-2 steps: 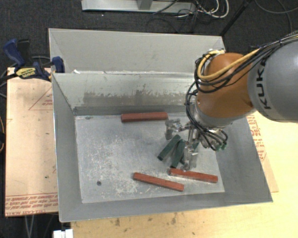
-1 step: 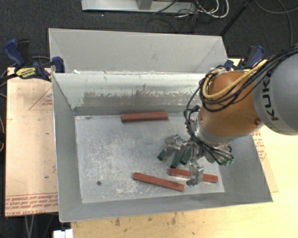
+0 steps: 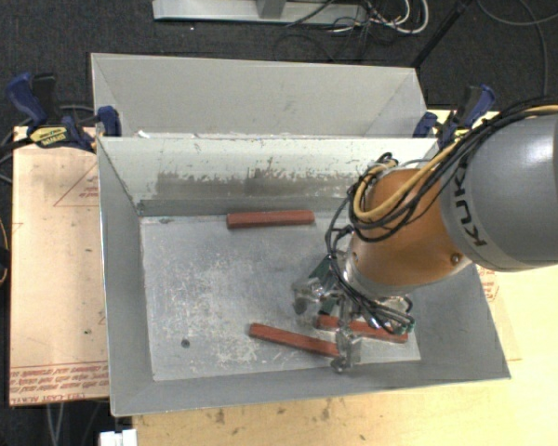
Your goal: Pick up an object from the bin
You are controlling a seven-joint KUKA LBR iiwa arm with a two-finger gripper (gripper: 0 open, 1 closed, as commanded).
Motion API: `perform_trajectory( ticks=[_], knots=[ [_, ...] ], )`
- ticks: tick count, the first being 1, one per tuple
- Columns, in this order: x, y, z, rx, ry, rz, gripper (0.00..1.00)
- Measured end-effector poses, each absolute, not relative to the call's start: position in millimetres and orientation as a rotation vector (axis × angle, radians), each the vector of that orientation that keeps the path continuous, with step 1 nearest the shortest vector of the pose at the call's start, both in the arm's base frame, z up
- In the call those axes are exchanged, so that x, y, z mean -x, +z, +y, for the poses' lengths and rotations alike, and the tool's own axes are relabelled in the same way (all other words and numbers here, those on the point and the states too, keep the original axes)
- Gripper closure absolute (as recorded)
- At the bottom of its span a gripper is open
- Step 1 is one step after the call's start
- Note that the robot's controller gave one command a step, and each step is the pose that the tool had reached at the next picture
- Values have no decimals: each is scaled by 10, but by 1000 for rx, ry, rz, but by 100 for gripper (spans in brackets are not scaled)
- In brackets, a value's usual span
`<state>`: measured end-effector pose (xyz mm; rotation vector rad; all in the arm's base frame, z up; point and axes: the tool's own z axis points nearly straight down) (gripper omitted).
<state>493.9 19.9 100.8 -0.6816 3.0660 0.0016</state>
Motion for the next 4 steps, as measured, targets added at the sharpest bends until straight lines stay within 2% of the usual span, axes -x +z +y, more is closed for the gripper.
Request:
perform_trajectory(
  ticks=[1,3,4],
  knots=[
    [-4828,717,169,614,2,3074,100],
    [-4826,746,171,614,2,3075,100],
    [-4810,849,172,616,3,3082,100]
  ],
)
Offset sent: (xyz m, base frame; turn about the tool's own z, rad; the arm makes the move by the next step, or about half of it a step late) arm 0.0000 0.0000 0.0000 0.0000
